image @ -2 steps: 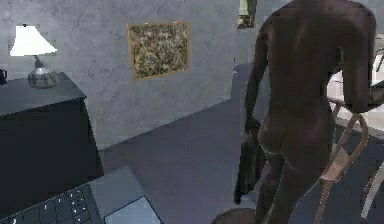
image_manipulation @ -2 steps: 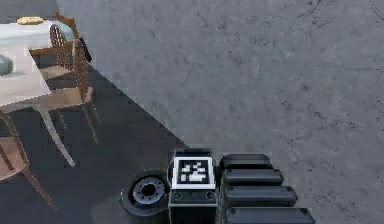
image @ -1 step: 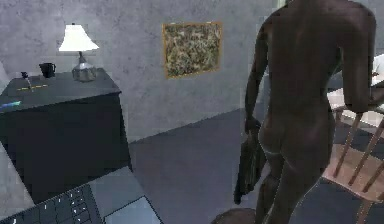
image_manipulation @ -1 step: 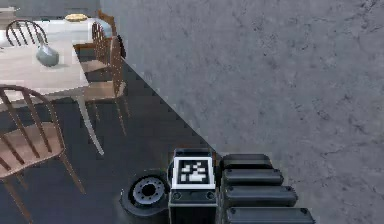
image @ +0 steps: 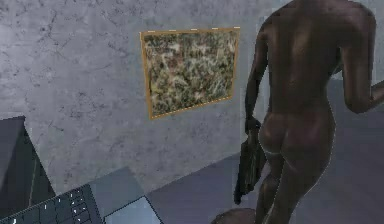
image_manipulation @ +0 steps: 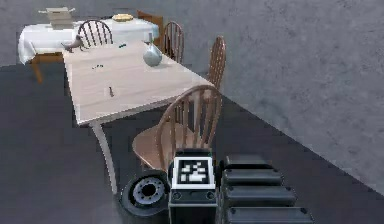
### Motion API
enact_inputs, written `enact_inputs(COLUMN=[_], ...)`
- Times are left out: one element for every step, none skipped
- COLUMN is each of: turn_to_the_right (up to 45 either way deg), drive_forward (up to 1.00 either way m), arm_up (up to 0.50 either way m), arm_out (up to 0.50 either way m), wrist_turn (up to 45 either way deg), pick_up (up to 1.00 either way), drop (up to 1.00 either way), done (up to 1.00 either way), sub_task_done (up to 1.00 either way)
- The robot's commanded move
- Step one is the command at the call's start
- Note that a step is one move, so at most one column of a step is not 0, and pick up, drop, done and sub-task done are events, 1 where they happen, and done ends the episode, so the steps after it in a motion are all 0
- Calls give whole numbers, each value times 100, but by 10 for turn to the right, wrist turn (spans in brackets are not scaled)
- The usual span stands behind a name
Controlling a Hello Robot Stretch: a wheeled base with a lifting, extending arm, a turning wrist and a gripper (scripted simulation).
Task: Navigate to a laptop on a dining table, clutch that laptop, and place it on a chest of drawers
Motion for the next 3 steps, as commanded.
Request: enact_inputs(turn_to_the_right=[-30, 0, 0], drive_forward=[0, 30, 30], arm_up=[0, 0, 0], arm_out=[0, 0, 0], wrist_turn=[0, 0, 0], pick_up=[0, 0, 0], drop=[0, 0, 0], done=[0, 0, 0], sub_task_done=[0, 0, 0])
